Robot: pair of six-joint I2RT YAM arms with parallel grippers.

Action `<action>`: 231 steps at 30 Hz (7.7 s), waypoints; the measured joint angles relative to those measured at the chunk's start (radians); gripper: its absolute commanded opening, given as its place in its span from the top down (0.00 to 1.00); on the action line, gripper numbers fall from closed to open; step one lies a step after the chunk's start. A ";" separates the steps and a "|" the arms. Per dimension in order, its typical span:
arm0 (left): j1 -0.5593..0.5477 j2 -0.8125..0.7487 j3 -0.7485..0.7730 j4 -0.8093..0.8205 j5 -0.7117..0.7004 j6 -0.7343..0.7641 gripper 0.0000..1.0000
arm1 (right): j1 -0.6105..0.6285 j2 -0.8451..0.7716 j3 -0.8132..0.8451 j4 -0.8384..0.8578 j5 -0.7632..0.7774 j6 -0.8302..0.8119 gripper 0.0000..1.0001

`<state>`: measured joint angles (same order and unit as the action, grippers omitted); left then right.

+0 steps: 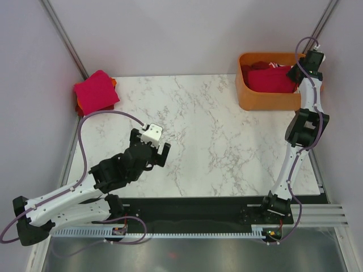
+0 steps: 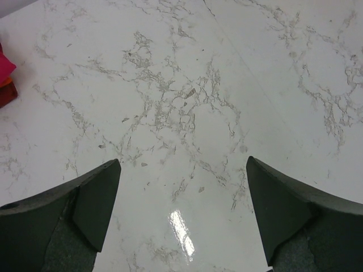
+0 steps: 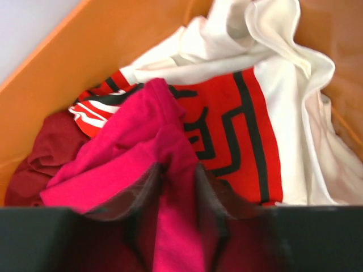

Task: Fold and stack the t-shirts
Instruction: Grab the tshirt from the pile, then move the tshirt to the center of the board, then flatten the tshirt out

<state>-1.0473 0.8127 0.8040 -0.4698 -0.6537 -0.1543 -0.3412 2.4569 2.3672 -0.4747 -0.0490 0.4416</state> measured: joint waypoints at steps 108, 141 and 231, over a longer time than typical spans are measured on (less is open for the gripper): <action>0.042 0.019 0.000 -0.013 -0.003 0.000 0.02 | 0.886 -0.764 -0.866 -0.267 0.071 -0.108 1.00; 0.051 0.009 0.003 -0.036 -0.107 -0.023 0.05 | 0.668 -1.169 -1.546 -0.179 0.185 0.175 0.02; 1.006 0.730 0.644 -0.388 0.578 -0.295 0.14 | 0.858 -1.043 -1.318 -0.014 -0.005 -0.013 0.13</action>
<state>-0.0414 1.5429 1.4483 -0.8574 -0.0761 -0.4492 0.5167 1.4143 1.0492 -0.4889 -0.0544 0.4290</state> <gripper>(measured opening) 0.883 0.913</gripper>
